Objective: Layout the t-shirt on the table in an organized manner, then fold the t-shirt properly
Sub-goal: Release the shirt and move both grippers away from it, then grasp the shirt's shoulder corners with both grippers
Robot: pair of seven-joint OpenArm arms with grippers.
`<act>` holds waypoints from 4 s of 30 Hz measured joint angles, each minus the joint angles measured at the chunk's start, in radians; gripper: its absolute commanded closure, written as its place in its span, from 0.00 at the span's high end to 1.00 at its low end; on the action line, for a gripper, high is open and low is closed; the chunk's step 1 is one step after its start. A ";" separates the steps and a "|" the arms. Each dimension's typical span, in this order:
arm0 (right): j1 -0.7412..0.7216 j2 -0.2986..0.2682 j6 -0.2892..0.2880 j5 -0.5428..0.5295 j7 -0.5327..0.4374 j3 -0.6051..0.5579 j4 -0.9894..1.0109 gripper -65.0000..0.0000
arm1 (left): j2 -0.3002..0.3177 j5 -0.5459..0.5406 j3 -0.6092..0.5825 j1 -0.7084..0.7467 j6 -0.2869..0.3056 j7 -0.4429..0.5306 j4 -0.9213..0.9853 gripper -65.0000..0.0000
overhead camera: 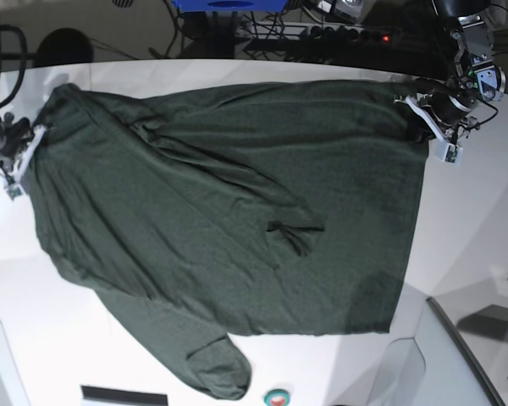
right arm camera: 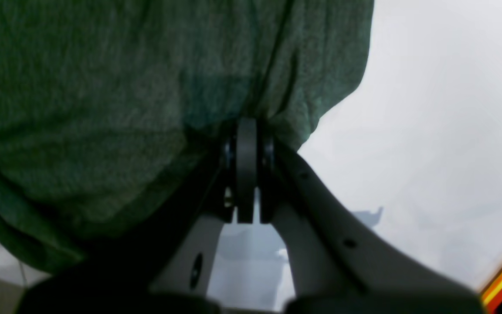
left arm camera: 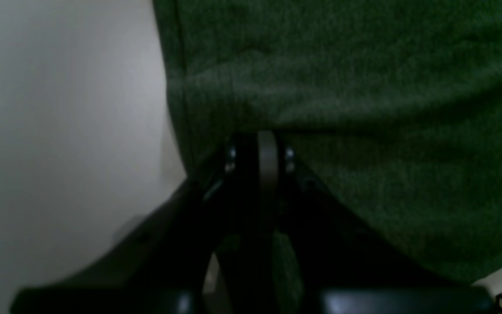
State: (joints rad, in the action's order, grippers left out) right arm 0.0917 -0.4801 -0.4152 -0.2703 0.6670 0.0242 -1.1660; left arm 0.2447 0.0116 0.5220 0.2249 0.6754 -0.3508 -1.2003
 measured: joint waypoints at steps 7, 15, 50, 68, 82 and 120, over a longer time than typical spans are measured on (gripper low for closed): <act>0.048 0.006 -0.001 0.010 0.092 -0.002 -0.106 0.03 | -0.001 0.037 0.000 0.035 -0.005 -0.055 -0.079 0.09; 0.048 0.007 0.000 0.006 0.096 -0.002 -0.208 0.03 | -0.011 0.042 0.054 0.046 -0.005 -0.071 -0.136 0.09; 0.216 0.307 -0.278 -0.240 0.161 0.764 -0.397 0.74 | -0.043 -0.427 0.328 0.294 0.018 -0.334 -0.378 0.67; 0.222 0.318 -0.278 -0.243 0.171 0.781 -0.363 0.74 | -0.110 -0.454 0.333 0.259 0.013 -0.206 -0.186 0.76; 0.222 0.318 -0.278 -0.243 0.170 0.781 -0.363 0.74 | -0.103 -0.426 0.285 0.173 0.013 -0.207 -0.126 0.76; 0.192 0.317 -0.278 -0.258 0.138 0.689 -0.107 0.70 | -0.106 -0.358 0.241 0.155 0.017 -0.203 -0.087 0.00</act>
State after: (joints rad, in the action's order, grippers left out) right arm 0.2832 -0.1627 -0.6937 -0.5282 0.8051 0.7132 -1.2728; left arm 0.1387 -0.3462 0.7631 0.3798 0.6926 -0.5541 -1.2877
